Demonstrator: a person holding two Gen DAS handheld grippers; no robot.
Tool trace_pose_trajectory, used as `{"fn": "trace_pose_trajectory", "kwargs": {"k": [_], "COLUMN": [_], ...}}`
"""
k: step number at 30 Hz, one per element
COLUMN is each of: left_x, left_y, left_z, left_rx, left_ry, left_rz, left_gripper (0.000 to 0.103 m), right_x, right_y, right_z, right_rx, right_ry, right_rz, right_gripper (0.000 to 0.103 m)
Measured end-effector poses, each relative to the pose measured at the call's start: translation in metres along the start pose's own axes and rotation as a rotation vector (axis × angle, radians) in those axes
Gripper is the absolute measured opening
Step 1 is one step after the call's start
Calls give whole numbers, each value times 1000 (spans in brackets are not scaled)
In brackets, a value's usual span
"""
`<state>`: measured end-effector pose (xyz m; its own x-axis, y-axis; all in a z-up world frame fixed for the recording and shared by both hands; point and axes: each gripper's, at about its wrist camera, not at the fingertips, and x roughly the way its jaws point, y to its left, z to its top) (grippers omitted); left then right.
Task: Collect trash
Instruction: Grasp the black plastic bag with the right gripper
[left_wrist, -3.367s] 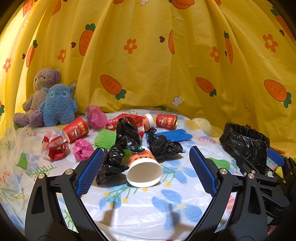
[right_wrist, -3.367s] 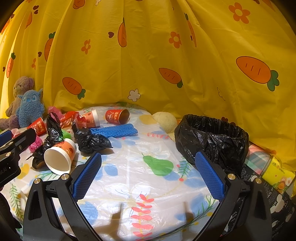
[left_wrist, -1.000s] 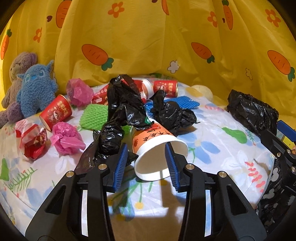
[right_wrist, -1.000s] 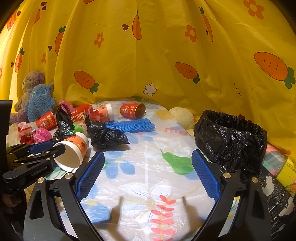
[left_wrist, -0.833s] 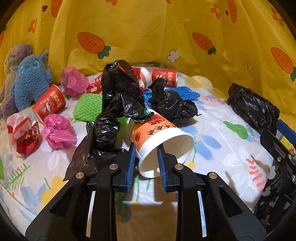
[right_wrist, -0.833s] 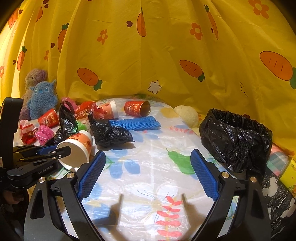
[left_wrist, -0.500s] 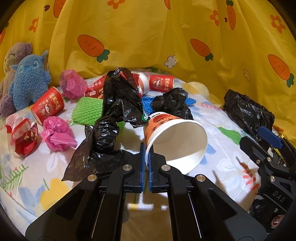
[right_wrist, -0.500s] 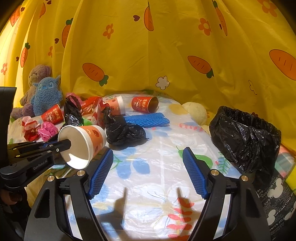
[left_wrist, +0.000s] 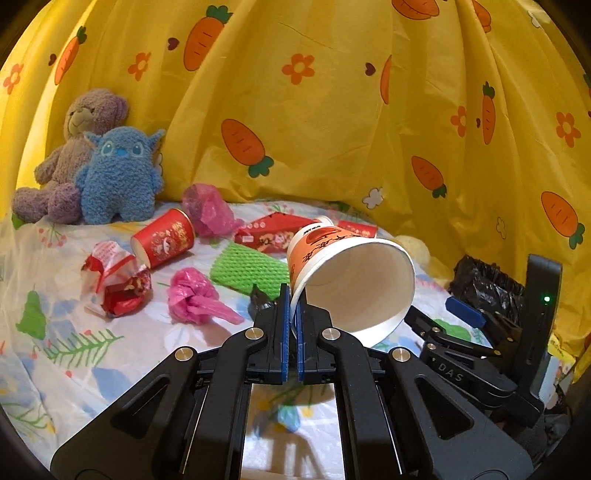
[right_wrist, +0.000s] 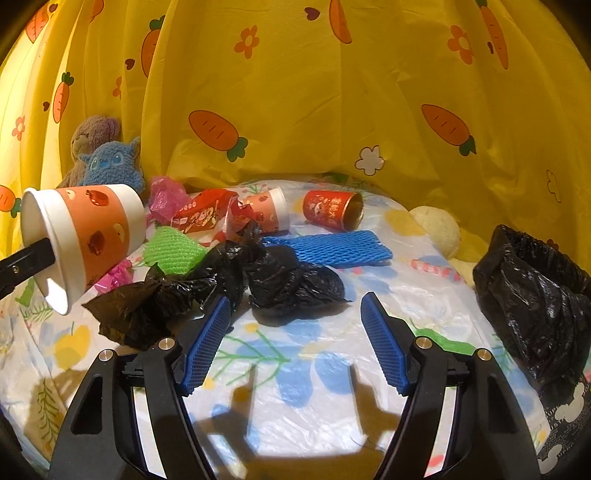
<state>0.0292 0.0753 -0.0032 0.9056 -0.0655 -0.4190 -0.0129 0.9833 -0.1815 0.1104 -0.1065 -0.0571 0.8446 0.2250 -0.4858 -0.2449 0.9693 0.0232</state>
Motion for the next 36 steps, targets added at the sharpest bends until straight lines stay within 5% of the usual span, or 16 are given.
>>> {"fn": "trace_pose_trajectory", "kwargs": {"k": [9,16,27,36], "left_x": [2,11,13,14], "left_y": [16,15,-10,-63], "left_z": [7,6,4,6], "left_rx": [-30,-32,3,76], "left_ry": [-10,7,11,0], "left_rz": [35,31,6,-85], "left_gripper": [2,2,2,2], "right_x": [61,70,7,-42], "right_y": [2,-4,-31,-59], "right_z": [18,18,9,1], "right_rx": [26,49,73,82], "right_ry": [129,176,14,-79], "right_rz": [22,76,51,30], "right_gripper": [68,20,17,17]}}
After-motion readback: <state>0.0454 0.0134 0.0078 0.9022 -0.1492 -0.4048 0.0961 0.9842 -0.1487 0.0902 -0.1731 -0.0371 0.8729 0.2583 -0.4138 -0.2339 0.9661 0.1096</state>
